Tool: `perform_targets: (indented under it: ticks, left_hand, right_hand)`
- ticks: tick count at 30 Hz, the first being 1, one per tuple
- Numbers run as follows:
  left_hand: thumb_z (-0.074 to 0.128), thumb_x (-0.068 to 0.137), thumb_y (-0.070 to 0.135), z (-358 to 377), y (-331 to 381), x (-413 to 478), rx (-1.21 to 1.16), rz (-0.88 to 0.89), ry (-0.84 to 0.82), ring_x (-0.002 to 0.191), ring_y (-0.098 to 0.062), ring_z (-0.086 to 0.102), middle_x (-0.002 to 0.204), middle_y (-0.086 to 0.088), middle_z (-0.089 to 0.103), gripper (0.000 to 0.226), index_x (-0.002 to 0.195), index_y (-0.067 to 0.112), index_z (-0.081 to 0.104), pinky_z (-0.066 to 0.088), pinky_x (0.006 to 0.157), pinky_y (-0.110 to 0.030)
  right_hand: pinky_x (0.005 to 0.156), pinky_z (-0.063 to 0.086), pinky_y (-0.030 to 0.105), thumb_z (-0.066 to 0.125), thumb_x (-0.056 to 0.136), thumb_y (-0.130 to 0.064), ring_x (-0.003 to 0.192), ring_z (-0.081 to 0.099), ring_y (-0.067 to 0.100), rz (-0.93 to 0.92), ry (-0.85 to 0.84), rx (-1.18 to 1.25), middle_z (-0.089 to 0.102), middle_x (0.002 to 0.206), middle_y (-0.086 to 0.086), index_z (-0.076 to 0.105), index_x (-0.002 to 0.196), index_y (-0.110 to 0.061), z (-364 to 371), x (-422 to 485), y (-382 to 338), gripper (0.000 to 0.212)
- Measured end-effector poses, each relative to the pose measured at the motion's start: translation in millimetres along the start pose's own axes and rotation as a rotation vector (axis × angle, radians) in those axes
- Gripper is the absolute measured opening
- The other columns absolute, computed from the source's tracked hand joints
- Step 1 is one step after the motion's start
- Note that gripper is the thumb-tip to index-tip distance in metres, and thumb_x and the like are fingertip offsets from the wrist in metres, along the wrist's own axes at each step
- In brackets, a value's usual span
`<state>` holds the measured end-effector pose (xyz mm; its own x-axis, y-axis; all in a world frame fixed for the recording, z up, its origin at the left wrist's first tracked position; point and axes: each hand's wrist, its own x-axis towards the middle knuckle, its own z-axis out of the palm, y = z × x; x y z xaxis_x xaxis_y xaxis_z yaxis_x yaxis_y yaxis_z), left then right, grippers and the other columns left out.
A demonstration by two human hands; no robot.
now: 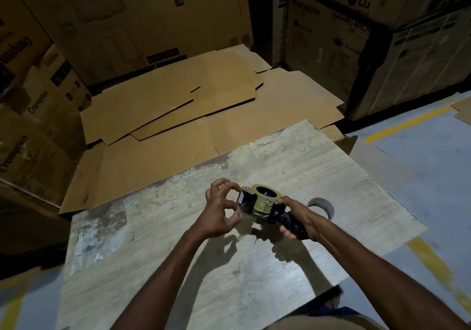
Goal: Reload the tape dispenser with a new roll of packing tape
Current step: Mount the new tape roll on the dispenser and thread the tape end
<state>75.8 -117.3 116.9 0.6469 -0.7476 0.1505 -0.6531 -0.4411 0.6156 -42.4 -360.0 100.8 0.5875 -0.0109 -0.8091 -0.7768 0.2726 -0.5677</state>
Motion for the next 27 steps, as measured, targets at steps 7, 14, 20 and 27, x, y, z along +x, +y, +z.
perform_targets:
  ticks: [7, 14, 20, 27]
  left_hand:
    - [0.071, 0.08, 0.012, -32.6, 19.1, 0.7, -0.135, -0.034, -0.038, 0.147, -0.014, 0.023, 0.129, 0.009, 0.05, 0.032, 0.107, 0.029, 0.067, 0.029, 0.116, -0.045]
    - [0.073, 0.079, 0.011, -41.3, 13.8, -12.0, -0.21, -0.074, -0.046, 0.137, -0.014, 0.043, 0.139, 0.012, 0.042, 0.031, 0.099, 0.034, 0.066, 0.042, 0.105, -0.023]
    - [0.071, 0.077, 0.019, -48.1, -21.7, -3.9, -0.098, -0.243, 0.0, 0.143, -0.004, 0.025, 0.115, 0.014, 0.063, 0.032, 0.106, 0.028, 0.062, 0.024, 0.117, -0.048]
    - [0.061, 0.083, 0.036, -27.2, -29.5, 11.1, -0.013, -0.337, -0.138, 0.103, -0.012, 0.052, 0.101, 0.009, 0.058, 0.012, 0.078, 0.025, 0.063, 0.043, 0.092, -0.042]
  right_hand:
    - [0.039, 0.044, 0.023, 0.044, 0.102, -0.059, 0.043, 0.057, 0.02, -0.009, -0.03, -0.073, 0.061, 0.062, 0.013, 0.063, 0.099, 0.0, 19.3, 0.1, -6.0, 0.062]
    - [0.036, 0.041, 0.021, 0.044, 0.103, -0.057, 0.04, 0.054, 0.02, 0.02, -0.033, 0.041, 0.058, 0.059, 0.012, 0.061, 0.092, -0.001, 24.9, 3.4, 1.5, 0.06]
    - [0.035, 0.042, 0.019, 0.047, 0.101, -0.06, 0.038, 0.052, 0.016, 0.078, -0.049, -0.01, 0.057, 0.059, 0.009, 0.059, 0.085, -0.004, 7.9, 1.0, 0.6, 0.06]
    - [0.036, 0.042, 0.019, 0.049, 0.096, -0.066, 0.04, 0.051, 0.014, 0.12, -0.078, -0.067, 0.058, 0.061, 0.007, 0.061, 0.081, -0.006, 2.0, 1.8, 9.3, 0.063]
